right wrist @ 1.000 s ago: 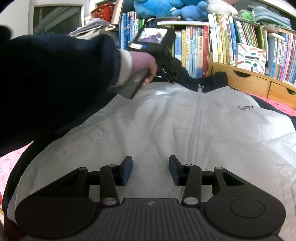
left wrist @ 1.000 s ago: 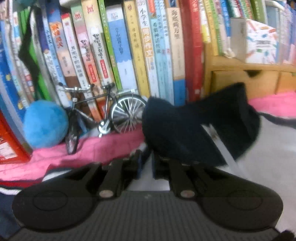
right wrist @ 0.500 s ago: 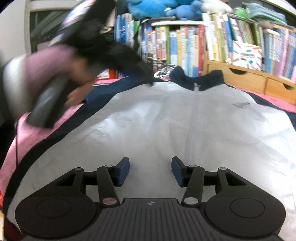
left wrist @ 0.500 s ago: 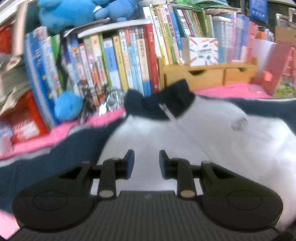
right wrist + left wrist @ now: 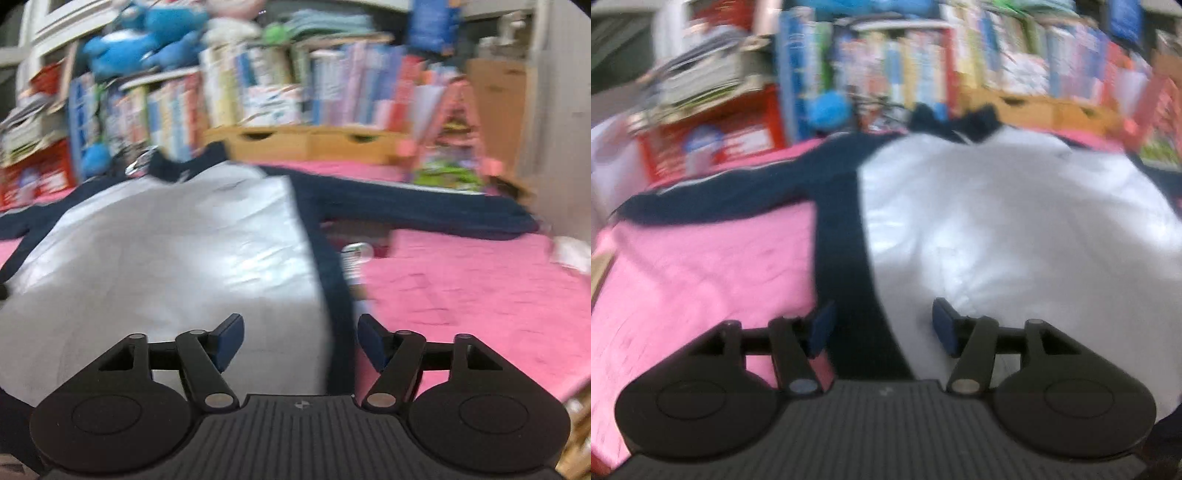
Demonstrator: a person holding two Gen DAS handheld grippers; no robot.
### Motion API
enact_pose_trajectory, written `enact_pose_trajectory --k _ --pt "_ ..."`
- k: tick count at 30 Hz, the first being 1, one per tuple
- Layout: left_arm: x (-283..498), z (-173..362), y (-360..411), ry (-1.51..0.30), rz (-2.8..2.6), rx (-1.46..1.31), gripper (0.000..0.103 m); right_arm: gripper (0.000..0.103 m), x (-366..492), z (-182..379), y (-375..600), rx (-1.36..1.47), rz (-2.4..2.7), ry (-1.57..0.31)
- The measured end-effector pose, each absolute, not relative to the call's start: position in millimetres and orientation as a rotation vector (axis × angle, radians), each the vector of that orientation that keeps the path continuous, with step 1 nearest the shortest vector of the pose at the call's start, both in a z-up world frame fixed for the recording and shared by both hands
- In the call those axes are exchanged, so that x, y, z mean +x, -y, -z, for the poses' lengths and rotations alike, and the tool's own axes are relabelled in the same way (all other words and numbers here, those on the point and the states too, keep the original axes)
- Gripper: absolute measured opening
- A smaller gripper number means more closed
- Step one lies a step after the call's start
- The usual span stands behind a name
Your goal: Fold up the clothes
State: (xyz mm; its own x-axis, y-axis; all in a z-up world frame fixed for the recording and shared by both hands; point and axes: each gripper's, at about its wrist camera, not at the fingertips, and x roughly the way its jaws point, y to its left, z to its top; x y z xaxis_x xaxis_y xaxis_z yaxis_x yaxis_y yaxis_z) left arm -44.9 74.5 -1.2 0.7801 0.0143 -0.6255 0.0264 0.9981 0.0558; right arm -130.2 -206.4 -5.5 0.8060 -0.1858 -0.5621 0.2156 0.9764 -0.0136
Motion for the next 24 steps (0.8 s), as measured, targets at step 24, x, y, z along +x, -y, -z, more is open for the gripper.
enact_pose_trajectory --k 24 --pt "-121 -28 -29 -0.777 0.032 0.086 0.103 0.097 -197 -7 138 0.029 0.186 -0.667"
